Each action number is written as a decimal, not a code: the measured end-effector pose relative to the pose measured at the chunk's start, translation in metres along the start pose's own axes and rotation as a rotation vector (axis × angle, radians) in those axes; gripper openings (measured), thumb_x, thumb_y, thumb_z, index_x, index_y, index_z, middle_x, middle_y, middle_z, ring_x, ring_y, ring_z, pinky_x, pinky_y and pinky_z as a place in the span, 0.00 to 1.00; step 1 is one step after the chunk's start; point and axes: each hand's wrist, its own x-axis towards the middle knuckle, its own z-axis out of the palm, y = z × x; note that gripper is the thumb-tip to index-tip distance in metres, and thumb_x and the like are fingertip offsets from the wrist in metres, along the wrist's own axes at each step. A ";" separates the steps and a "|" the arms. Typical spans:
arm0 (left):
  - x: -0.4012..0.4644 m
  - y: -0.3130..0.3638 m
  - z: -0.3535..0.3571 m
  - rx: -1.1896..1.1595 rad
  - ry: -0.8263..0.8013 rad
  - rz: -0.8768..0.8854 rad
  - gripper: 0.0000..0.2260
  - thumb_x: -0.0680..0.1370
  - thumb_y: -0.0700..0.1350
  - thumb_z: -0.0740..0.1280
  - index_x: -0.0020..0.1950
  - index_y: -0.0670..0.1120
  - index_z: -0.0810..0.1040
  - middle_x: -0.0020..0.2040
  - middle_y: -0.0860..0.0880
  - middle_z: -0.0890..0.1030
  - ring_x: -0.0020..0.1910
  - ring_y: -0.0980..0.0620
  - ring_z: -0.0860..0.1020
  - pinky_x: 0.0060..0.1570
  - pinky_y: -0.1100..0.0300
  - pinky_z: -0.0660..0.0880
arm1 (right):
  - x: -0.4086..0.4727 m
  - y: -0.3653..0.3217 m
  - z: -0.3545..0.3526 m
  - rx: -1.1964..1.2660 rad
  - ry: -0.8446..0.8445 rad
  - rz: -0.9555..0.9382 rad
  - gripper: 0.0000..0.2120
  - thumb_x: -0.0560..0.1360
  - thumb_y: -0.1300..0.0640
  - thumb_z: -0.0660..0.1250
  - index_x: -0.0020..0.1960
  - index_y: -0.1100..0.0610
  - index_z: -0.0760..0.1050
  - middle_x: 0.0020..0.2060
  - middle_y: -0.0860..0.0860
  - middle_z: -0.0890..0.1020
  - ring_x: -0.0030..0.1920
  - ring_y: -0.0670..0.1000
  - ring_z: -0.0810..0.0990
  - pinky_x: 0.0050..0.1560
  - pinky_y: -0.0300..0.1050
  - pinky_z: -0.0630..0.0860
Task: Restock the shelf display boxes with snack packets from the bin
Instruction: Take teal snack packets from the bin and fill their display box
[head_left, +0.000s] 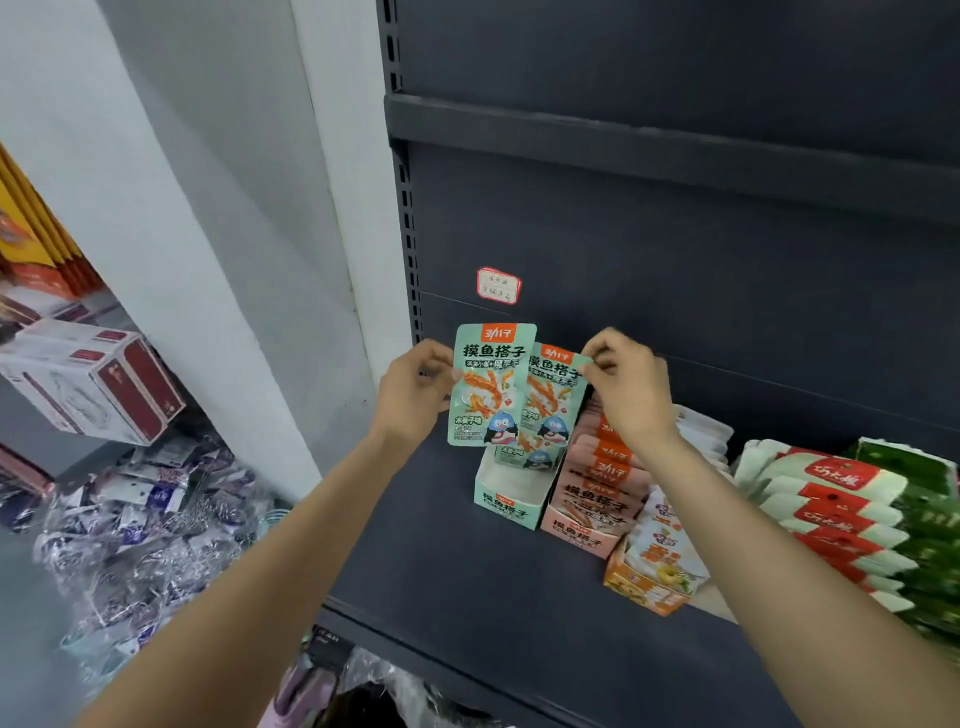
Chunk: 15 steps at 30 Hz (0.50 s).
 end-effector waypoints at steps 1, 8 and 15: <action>0.001 0.000 0.002 0.006 -0.003 0.001 0.07 0.79 0.38 0.63 0.43 0.47 0.72 0.43 0.51 0.78 0.44 0.53 0.81 0.44 0.56 0.80 | 0.000 0.002 0.002 -0.018 -0.033 -0.004 0.06 0.75 0.61 0.68 0.43 0.51 0.75 0.41 0.47 0.82 0.44 0.48 0.80 0.48 0.48 0.78; 0.010 -0.006 0.014 -0.015 -0.038 -0.016 0.05 0.79 0.37 0.63 0.44 0.45 0.72 0.43 0.52 0.78 0.43 0.57 0.80 0.41 0.64 0.79 | -0.001 0.012 0.015 -0.254 -0.185 0.040 0.08 0.77 0.57 0.65 0.54 0.50 0.81 0.52 0.50 0.83 0.52 0.52 0.81 0.48 0.49 0.78; 0.018 -0.016 0.028 -0.022 -0.111 -0.057 0.07 0.79 0.37 0.63 0.42 0.46 0.72 0.46 0.50 0.79 0.44 0.56 0.80 0.38 0.66 0.78 | 0.001 0.022 0.010 -0.287 -0.259 0.104 0.10 0.77 0.56 0.65 0.57 0.49 0.79 0.53 0.48 0.83 0.52 0.50 0.80 0.46 0.45 0.76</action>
